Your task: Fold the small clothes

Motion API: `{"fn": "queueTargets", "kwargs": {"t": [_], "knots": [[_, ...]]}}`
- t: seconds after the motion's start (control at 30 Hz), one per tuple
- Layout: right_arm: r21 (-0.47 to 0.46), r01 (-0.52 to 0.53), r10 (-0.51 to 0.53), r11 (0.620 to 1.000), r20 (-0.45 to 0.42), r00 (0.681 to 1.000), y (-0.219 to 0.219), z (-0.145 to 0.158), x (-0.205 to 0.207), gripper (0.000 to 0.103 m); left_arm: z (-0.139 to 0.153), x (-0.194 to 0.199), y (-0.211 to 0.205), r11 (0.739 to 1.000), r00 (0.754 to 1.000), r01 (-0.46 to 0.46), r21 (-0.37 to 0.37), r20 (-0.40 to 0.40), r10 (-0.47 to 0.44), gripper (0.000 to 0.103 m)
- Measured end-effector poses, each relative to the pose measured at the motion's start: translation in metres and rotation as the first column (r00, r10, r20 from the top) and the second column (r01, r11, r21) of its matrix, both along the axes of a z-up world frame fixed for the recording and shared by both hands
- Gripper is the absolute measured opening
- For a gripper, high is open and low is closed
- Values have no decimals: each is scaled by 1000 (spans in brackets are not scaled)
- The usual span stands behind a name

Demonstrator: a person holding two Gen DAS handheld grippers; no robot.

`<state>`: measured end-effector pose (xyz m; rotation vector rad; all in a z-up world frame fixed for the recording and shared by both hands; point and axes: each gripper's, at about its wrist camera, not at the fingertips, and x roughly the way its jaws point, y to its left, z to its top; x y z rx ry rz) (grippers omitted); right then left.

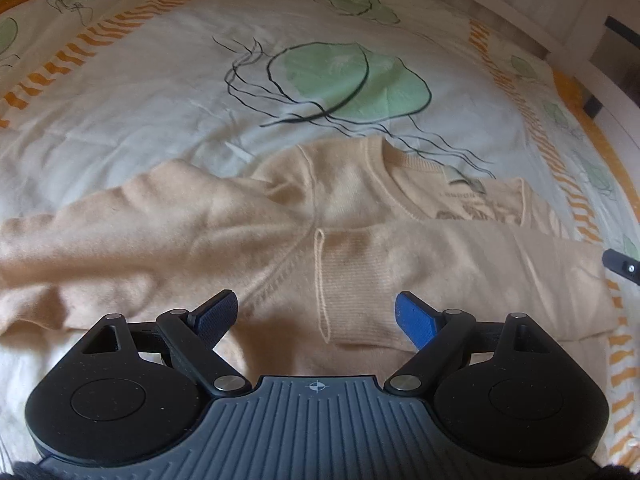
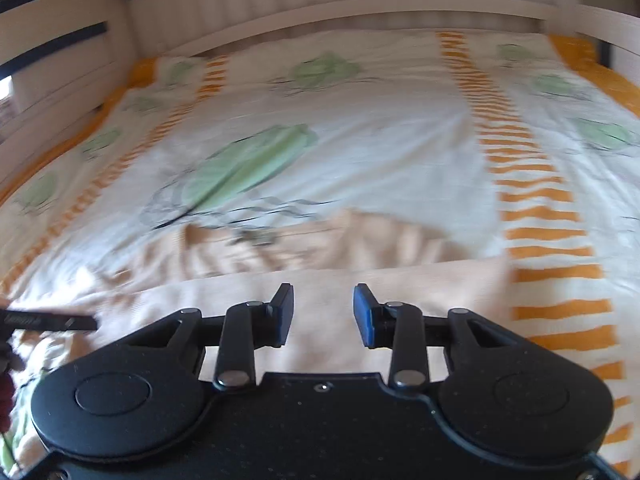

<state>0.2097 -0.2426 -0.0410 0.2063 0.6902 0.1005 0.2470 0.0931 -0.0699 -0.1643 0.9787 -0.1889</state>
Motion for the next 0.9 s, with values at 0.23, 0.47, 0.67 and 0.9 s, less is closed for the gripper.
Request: {"fn": "queueTargets", "kwargs": {"t": [0.23, 0.47, 0.67, 0.9], "knots": [[78, 231, -226, 970, -68, 972, -88, -15, 17, 52, -21, 11, -16, 999, 998, 53, -5, -17, -53, 59], [182, 201, -177, 962, -142, 974, -109, -42, 33, 52, -21, 12, -16, 998, 998, 62, 8, -17, -62, 59], [50, 115, -111, 992, -81, 990, -93, -35, 52, 12, -22, 13, -18, 997, 997, 76, 24, -13, -76, 59], [-64, 167, -173, 984, -102, 980, -101, -41, 76, 12, -22, 12, -22, 995, 996, 87, 55, 0, -87, 59]]}}
